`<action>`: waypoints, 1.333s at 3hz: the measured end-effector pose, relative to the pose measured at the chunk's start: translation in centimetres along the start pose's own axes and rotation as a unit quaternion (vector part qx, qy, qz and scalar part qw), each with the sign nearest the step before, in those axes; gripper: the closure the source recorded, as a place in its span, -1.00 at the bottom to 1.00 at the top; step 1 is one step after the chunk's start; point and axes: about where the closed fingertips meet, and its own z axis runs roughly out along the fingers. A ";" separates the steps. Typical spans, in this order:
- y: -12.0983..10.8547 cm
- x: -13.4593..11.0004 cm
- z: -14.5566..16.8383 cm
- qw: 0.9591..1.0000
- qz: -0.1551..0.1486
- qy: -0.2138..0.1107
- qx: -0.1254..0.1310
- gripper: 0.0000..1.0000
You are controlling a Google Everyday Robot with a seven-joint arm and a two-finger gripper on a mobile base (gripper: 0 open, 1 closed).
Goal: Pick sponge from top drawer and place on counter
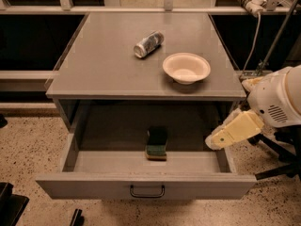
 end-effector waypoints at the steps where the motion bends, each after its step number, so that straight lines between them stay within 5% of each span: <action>1: 2.0 1.4 3.3 0.998 0.052 -0.023 -0.005 -1.00; 2: 4.9 2.2 8.5 0.995 0.086 -0.053 -0.020 -1.00; 3: 7.2 1.3 13.3 0.992 0.084 -0.076 -0.051 -1.00; 4: 7.2 1.1 13.7 0.992 0.084 -0.080 -0.052 -1.00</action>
Offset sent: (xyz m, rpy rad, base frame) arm -0.0055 0.0923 -0.1476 0.2990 0.0320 -0.1366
